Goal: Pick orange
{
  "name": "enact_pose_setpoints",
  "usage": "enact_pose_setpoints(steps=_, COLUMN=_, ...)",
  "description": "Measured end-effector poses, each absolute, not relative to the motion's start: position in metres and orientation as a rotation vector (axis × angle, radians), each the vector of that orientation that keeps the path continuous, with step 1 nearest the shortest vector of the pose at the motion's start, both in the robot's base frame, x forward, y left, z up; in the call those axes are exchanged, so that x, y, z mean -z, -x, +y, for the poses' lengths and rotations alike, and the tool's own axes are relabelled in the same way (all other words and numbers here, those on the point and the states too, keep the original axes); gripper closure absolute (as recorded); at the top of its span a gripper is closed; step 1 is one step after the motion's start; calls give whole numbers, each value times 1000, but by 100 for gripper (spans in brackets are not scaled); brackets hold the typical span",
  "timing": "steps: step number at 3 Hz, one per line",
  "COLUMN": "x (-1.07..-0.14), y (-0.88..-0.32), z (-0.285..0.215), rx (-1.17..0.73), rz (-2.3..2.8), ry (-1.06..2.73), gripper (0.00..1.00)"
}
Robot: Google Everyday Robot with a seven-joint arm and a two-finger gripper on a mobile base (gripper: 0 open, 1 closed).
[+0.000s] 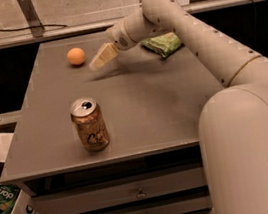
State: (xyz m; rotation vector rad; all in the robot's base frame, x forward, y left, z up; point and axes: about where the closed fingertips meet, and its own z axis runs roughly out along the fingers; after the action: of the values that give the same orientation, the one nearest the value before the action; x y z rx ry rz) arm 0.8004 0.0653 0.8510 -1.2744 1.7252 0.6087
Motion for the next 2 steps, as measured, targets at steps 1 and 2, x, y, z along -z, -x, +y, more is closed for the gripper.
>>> enact_pose_setpoints(steps=1, x=-839, y=-817, z=96, rx=-674, rz=1698, ry=1289, gripper=0)
enact_pose_setpoints(steps=2, x=-835, y=-823, z=107, rx=-698, rz=1687, ry=1294, gripper=0)
